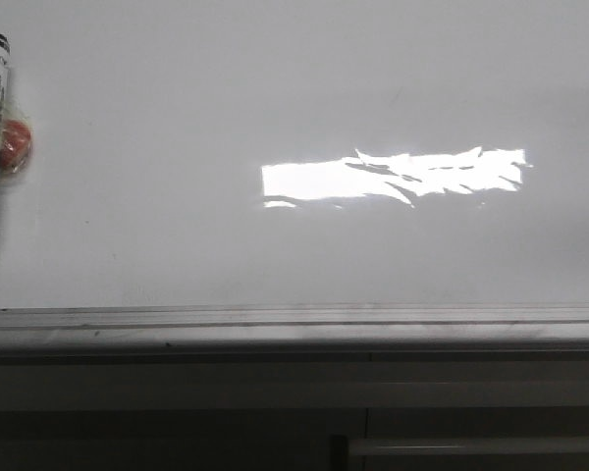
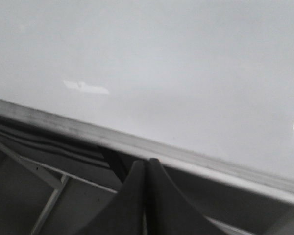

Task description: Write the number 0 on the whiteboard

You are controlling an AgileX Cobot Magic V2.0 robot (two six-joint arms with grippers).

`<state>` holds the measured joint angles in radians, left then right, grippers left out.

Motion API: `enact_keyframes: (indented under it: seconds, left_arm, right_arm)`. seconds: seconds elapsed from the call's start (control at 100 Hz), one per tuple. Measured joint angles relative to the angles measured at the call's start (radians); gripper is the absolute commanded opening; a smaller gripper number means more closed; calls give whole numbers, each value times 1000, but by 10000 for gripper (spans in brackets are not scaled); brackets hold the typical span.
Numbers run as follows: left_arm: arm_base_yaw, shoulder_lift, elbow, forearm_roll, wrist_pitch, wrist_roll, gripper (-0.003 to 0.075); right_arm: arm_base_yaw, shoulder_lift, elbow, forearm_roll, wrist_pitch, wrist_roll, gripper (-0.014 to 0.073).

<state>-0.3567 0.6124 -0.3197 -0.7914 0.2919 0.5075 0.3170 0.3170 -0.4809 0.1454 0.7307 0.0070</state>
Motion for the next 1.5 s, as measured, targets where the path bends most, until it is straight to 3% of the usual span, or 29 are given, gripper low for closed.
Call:
enact_keyframes:
  seconds: [0.28,0.79,1.04,1.5]
  left_arm:
    - [-2,0,2,-6,12,2,455]
    - [-2,0,2,-68,89,12,454]
    - [-2,4,6,-239,63,197,454]
    - [-4,253,-18,-336,16,257,453]
  right_arm:
    - [0,0,0,12,-143,0,-69]
    - [0,6,1,12,-155,0,-69]
    - [0,6,2,12,-158,0,-69]
    - [0,6,2,12,-162,0,-69]
